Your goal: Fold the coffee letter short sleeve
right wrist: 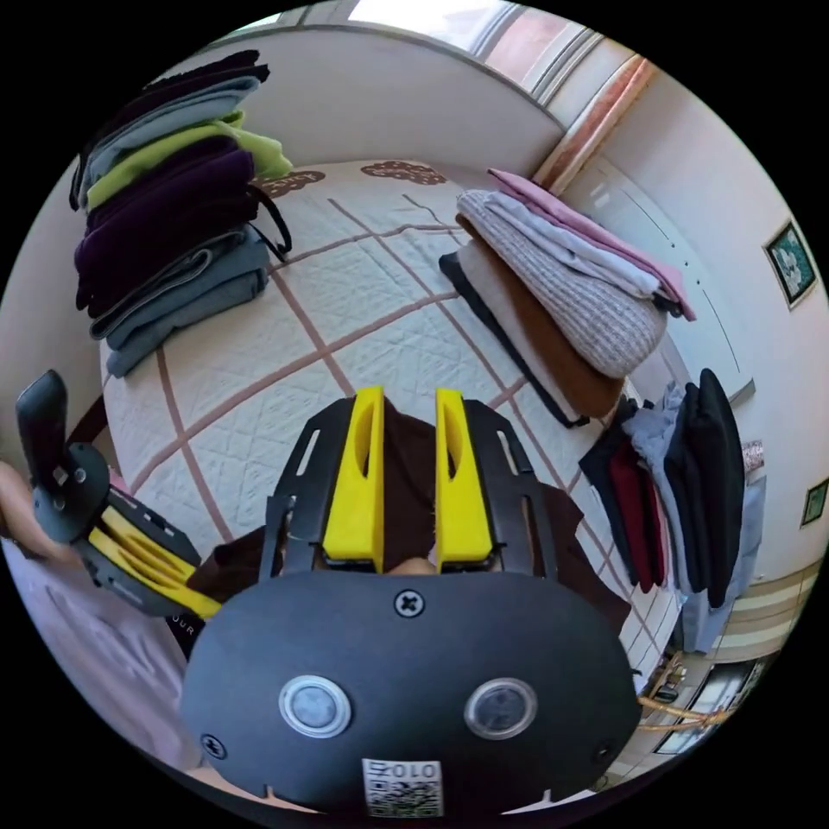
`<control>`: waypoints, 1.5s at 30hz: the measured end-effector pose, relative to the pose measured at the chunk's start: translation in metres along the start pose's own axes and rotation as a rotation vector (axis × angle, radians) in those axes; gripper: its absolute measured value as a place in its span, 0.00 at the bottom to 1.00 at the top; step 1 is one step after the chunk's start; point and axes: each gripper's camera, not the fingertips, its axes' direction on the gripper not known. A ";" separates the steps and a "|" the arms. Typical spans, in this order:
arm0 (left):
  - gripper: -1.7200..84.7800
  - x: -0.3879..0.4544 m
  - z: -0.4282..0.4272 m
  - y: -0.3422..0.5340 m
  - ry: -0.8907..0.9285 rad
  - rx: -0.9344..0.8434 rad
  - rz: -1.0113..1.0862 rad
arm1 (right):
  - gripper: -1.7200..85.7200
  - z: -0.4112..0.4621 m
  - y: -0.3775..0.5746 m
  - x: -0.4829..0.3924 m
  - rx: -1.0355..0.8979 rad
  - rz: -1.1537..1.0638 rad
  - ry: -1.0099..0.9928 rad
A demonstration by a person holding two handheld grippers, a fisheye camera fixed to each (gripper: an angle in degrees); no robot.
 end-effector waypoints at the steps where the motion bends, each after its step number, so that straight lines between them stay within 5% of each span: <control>1: 0.02 -0.002 -0.002 -0.004 0.003 -0.007 -0.011 | 0.13 -0.009 0.008 0.011 0.015 0.019 -0.004; 4: 0.03 0.002 -0.009 -0.018 0.023 -0.018 -0.012 | 0.14 -0.056 0.078 0.091 0.116 0.190 -0.018; 9: 0.05 -0.002 -0.020 -0.039 0.114 -0.034 -0.036 | 0.13 -0.094 0.315 0.282 0.062 0.829 0.078; 15: 0.07 0.008 -0.041 -0.057 0.137 -0.031 -0.039 | 0.14 -0.114 0.508 0.380 0.029 1.374 0.158; 24: 0.05 0.042 -0.068 -0.064 0.065 0.002 -0.074 | 0.07 -0.080 0.522 0.454 0.007 1.490 0.063; 29: 0.03 0.048 -0.103 -0.067 0.054 0.045 -0.102 | 0.04 -0.140 0.539 0.454 0.116 1.439 0.057; 33: 0.02 0.046 -0.127 -0.075 0.048 0.052 -0.088 | 0.04 -0.213 0.605 0.421 0.201 1.434 0.078; 38: 0.02 0.047 -0.139 -0.089 0.066 0.034 -0.055 | 0.07 -0.194 0.659 0.385 0.128 1.406 0.009; 45: 0.02 0.037 -0.164 -0.080 0.162 0.098 -0.116 | 0.15 -0.236 0.634 0.320 0.091 1.345 0.099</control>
